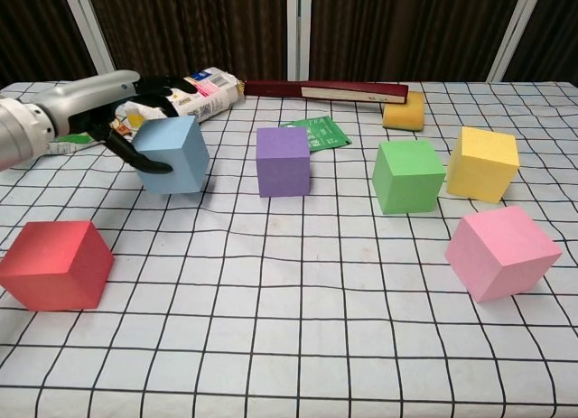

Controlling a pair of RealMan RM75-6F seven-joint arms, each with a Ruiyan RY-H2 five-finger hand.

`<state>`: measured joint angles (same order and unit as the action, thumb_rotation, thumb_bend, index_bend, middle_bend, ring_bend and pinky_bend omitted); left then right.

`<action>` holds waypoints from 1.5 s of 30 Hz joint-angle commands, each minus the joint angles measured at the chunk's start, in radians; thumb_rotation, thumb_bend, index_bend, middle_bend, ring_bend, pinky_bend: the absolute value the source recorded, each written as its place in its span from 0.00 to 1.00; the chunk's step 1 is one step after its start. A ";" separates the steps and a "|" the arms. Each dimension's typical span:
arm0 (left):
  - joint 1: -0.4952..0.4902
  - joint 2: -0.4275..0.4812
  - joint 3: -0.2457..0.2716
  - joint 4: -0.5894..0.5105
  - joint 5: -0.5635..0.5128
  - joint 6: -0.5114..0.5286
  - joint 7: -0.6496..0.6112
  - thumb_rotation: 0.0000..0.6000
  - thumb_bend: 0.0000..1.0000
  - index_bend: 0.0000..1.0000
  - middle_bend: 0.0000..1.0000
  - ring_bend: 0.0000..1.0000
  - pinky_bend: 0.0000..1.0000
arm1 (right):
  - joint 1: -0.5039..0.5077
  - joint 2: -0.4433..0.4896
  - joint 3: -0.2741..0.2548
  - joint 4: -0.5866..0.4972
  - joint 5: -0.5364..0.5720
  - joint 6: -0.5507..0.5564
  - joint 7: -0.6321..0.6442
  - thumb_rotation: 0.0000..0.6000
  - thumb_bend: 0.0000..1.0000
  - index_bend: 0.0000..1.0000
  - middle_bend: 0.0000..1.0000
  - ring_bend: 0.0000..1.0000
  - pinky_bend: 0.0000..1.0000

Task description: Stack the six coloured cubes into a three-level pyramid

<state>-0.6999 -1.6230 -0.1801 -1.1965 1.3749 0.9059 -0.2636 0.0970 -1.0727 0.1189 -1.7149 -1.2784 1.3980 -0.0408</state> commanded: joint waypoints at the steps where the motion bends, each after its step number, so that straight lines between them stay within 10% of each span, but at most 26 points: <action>1: -0.034 -0.048 -0.027 0.034 -0.050 -0.039 0.041 1.00 0.18 0.11 0.44 0.04 0.11 | 0.001 0.002 0.000 -0.002 -0.003 -0.002 -0.001 1.00 0.00 0.00 0.00 0.00 0.00; 14: -0.080 -0.176 -0.052 0.183 -0.136 -0.084 0.095 1.00 0.18 0.11 0.45 0.06 0.11 | 0.016 -0.001 0.002 -0.024 -0.033 -0.007 -0.021 1.00 0.00 0.00 0.00 0.00 0.00; 45: -0.100 -0.245 -0.100 0.164 -0.236 -0.044 0.228 1.00 0.18 0.10 0.47 0.08 0.10 | 0.019 -0.021 -0.003 -0.001 -0.022 -0.023 -0.026 1.00 0.00 0.00 0.00 0.00 0.00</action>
<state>-0.8003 -1.8677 -0.2799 -1.0325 1.1395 0.8613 -0.0356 0.1159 -1.0940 0.1160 -1.7161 -1.3005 1.3754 -0.0662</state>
